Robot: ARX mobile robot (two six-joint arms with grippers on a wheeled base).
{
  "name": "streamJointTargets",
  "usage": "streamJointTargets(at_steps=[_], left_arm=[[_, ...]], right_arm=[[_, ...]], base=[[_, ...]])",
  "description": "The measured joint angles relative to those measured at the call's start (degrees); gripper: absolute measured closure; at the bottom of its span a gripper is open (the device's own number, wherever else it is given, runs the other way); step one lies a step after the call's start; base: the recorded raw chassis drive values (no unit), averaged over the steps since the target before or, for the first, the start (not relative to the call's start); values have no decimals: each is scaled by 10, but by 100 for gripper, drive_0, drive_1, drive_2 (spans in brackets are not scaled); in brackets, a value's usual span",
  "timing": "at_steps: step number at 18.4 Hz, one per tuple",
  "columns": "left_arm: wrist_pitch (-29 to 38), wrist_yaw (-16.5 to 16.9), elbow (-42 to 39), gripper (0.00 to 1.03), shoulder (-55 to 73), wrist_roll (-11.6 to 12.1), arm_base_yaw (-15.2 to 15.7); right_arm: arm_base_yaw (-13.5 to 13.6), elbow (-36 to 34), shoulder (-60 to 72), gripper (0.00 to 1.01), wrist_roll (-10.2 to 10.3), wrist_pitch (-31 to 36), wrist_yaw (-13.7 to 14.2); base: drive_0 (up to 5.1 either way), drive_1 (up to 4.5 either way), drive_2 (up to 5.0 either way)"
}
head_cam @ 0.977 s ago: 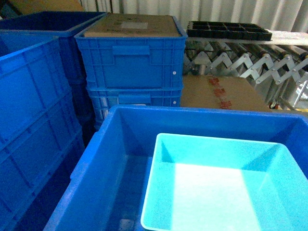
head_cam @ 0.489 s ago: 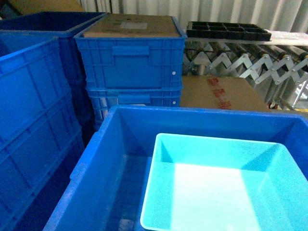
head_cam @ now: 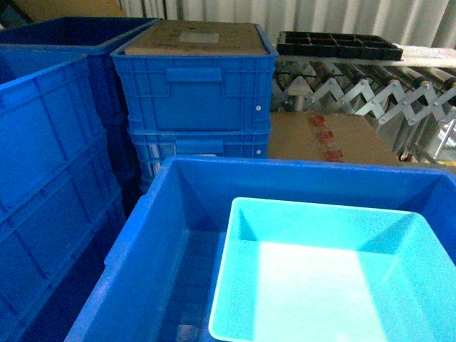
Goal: Stack blue boxes stably on right
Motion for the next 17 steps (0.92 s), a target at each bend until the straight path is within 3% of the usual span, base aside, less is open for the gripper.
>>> streamJointTargets(at_steps=[6, 9, 12, 17], left_arm=[[0, 0, 0, 21, 0, 0, 0], [0, 0, 0, 11, 0, 0, 0], [0, 0, 0, 3, 0, 0, 0], [0, 0, 0, 5, 0, 0, 0]], right_arm=[[0, 0, 0, 12, 0, 0, 0], [0, 0, 0, 3, 0, 0, 0], [0, 0, 0, 3, 0, 0, 0], [0, 0, 0, 3, 0, 0, 0]], base=[[0, 0, 0], [0, 0, 0], [0, 0, 0], [0, 0, 0]])
